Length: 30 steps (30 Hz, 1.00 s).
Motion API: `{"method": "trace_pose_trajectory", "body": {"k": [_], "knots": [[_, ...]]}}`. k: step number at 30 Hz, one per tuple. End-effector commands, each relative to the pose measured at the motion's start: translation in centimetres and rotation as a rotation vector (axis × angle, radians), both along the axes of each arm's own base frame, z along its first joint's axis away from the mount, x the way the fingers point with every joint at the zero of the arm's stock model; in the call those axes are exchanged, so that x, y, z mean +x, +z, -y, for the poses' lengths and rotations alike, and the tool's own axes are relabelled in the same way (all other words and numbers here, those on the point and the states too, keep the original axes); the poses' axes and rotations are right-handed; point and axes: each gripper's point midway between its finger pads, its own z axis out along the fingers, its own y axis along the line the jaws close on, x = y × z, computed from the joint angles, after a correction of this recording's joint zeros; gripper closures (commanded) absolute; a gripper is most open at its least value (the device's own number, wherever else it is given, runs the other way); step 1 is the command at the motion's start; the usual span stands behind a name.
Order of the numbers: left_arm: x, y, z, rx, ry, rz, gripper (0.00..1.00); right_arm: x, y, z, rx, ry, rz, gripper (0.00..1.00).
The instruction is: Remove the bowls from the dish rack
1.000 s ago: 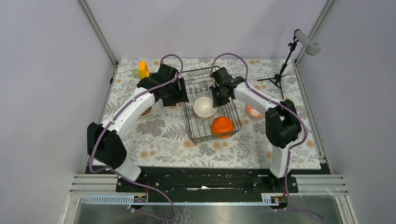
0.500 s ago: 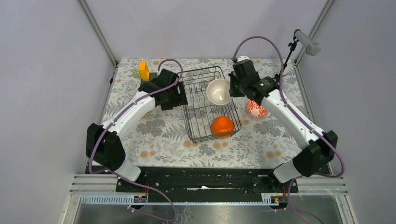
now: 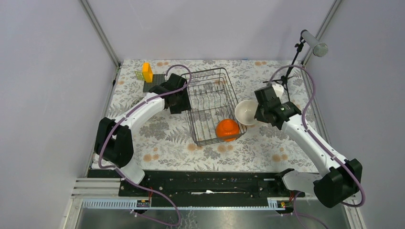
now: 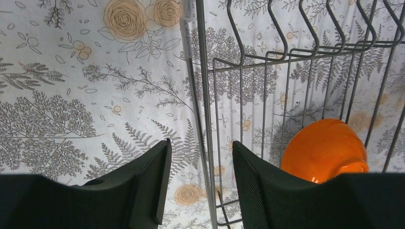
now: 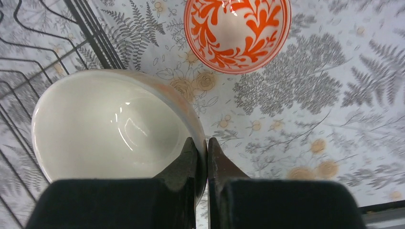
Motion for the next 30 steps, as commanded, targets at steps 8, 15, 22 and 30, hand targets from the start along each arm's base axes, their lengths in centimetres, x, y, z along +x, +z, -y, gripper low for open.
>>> {"method": "trace_pose_trajectory", "body": {"k": [8,15,22,30], "knots": [[2.1,-0.4,-0.9,0.025,-0.018,0.034,0.81,-0.5,-0.8,4.5,0.112,-0.304,0.027,1.0],[3.5,-0.3,-3.6,0.049,0.017,0.046,1.0,-1.1,-1.9,6.2,0.127,-0.376,0.003,1.0],[6.3,0.6,-6.2,0.058,0.064,0.074,1.0,-1.9,-3.9,6.7,0.18,-0.405,-0.08,1.0],[8.7,1.1,-6.6,0.019,0.079,0.084,1.0,-2.6,-6.1,2.0,0.331,-0.119,-0.184,1.0]]}}
